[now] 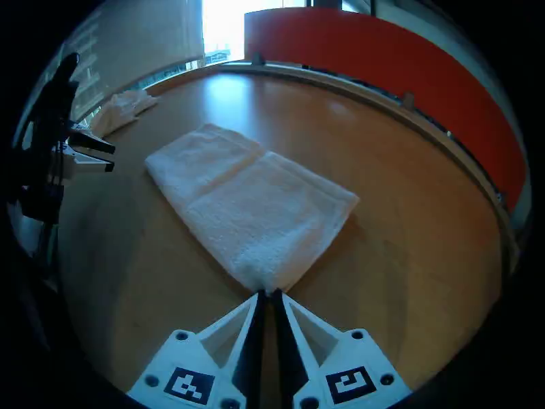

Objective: Fold towel

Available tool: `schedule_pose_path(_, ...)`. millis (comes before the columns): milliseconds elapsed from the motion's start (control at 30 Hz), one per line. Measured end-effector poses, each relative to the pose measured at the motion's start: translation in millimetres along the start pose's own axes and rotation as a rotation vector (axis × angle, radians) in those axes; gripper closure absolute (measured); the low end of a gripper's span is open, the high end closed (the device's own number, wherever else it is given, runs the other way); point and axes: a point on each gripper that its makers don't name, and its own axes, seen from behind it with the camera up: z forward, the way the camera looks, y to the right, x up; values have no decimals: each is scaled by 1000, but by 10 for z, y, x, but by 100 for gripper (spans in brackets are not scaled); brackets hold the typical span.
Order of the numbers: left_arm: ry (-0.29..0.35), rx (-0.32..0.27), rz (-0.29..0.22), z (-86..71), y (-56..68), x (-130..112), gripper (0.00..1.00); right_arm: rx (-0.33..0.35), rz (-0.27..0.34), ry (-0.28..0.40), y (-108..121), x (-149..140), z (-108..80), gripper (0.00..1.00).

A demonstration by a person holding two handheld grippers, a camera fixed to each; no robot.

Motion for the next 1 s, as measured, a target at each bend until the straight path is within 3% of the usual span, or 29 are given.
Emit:
schedule_pose_path(467, -7, 30, -29, -144, -109, -93, 3, -33, -29, 45, 65, 243, -75, 94)
schedule_pose_path(700, 1, 47, -65, -264, -205, -113, 2, -60, -66, 87, 125, 619, -187, 94)
schedule_pose_path(1000, 15, 76, -117, -413, -320, -153, 3, -58, -167, 138, 53, 1174, -229, 94)
